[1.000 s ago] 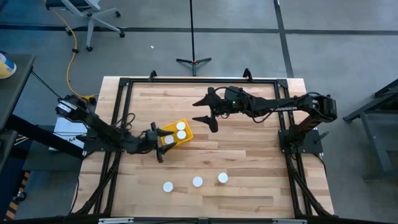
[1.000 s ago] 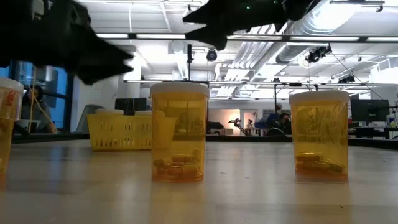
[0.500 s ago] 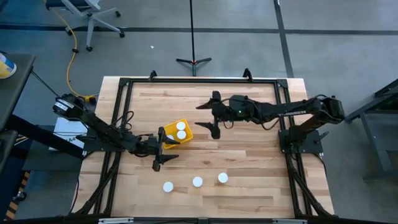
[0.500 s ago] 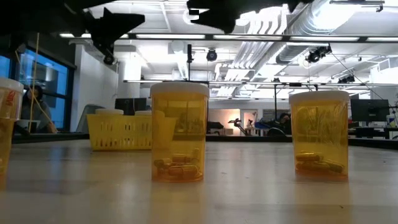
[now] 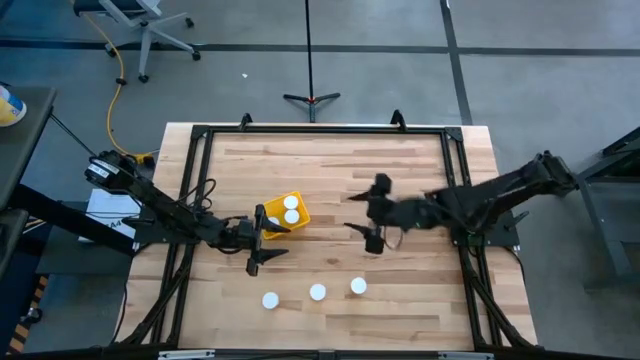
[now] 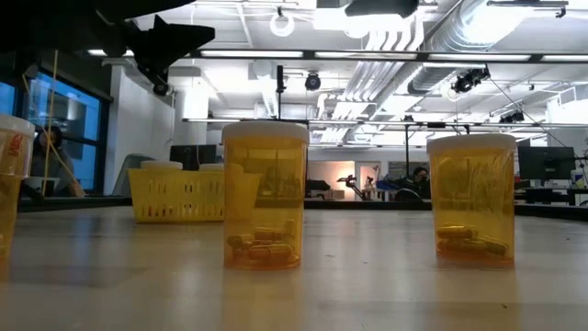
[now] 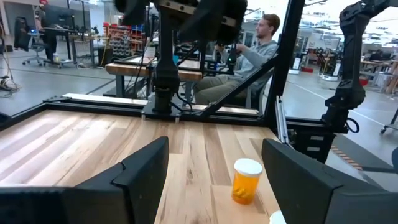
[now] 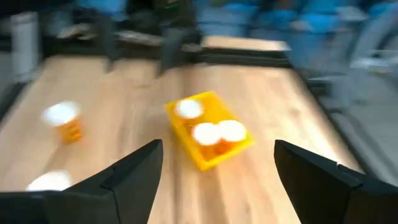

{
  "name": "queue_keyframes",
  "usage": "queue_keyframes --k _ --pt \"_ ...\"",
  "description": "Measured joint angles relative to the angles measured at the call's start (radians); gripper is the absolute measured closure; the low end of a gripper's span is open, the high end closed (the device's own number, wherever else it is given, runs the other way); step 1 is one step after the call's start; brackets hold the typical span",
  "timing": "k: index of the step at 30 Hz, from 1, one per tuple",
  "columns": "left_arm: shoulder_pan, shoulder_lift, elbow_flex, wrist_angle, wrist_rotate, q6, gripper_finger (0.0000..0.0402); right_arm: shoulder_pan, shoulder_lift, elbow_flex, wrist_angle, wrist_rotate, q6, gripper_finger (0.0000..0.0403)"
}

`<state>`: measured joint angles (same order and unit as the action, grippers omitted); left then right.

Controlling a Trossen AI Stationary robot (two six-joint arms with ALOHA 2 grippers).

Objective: Pick and place pill bottles into a basket
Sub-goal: Put the orange pill bottle into the yellow basket

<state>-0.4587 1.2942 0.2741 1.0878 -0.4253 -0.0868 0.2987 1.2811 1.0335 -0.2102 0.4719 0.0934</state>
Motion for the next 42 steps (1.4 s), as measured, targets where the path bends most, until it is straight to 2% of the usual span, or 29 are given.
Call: queue_keyframes --k 2,4,7,9,13,17,22,27,29,35,42 --pt "0.000 0.000 0.000 -0.004 0.000 0.000 0.0108 0.086 -0.007 -0.018 -0.003 0.148 0.004 0.0105" --pt "0.000 0.000 0.000 -0.006 -0.001 0.000 0.0108 0.165 -0.014 -0.033 -0.021 0.246 0.015 0.0105" --pt "0.000 0.000 0.000 -0.006 -0.002 0.000 0.0108 0.261 -0.014 -0.065 -0.063 0.329 0.105 0.0105" --pt "0.000 0.000 0.000 0.002 -0.002 -0.003 0.0108 0.307 -0.014 -0.095 -0.091 0.341 0.191 0.0105" --pt "0.000 0.000 0.000 0.002 -0.003 -0.026 0.0108 0.363 -0.014 -0.175 -0.095 0.283 0.372 0.0105" --pt "0.000 0.000 0.000 0.002 -0.003 -0.026 0.0108 0.402 -0.014 -0.265 -0.017 0.204 0.490 0.0105" --pt "0.000 0.000 0.000 0.002 -0.026 -0.014 0.0108 0.461 -0.011 -0.424 0.221 0.148 0.526 0.0105" --pt "0.000 0.000 0.000 0.003 -0.051 0.034 0.0108 0.501 -0.011 -0.574 0.517 0.145 0.539 0.0105" --pt "0.000 0.000 0.000 0.003 -0.051 0.036 0.0108 0.509 -0.006 -0.619 0.586 0.123 0.539 0.0105" --pt "0.000 0.000 0.000 0.003 -0.064 0.038 0.0108 0.517 0.105 -0.646 0.638 0.092 0.561 0.0105" --pt "0.000 0.000 0.000 0.003 -0.064 0.037 0.0108 0.516 0.264 -0.595 0.673 0.095 0.538 0.0105"
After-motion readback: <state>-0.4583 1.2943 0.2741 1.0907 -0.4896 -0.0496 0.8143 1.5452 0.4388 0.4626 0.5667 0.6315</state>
